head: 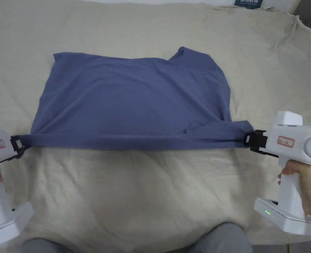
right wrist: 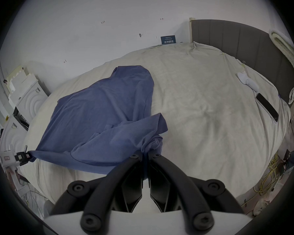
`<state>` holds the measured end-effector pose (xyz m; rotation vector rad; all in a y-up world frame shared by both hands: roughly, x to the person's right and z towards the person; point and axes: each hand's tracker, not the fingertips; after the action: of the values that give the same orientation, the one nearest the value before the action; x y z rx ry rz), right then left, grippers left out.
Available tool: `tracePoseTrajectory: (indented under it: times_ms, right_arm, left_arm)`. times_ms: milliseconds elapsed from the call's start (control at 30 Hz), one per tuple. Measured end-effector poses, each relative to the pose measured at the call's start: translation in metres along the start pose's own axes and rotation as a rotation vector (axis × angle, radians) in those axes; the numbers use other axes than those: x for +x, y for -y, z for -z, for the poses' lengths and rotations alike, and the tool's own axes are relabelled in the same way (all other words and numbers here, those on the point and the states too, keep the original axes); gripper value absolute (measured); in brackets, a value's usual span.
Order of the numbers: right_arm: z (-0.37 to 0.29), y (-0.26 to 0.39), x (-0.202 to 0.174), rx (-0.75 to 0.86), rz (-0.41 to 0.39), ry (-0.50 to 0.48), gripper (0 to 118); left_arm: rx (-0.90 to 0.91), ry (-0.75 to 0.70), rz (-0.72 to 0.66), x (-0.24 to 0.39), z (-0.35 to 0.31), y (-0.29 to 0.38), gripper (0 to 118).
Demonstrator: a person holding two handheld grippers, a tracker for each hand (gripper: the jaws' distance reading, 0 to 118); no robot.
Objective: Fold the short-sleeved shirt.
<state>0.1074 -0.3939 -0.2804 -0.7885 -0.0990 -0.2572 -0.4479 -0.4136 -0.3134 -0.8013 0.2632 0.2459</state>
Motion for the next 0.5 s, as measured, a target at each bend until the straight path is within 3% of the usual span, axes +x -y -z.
tracePoseTrajectory:
  times_ms: [167, 500]
  right_arm:
    - [-0.026, 0.025, 0.01, 0.002, -0.047, 0.003, 4]
    - [-0.056, 0.069, 0.033, -0.016, -0.018, -0.014, 4]
  left_arm:
    - [0.054, 0.02, 0.048, -0.009, -0.034, 0.032, 0]
    - [0.075, 0.008, 0.063, -0.032, -0.069, 0.083, 0]
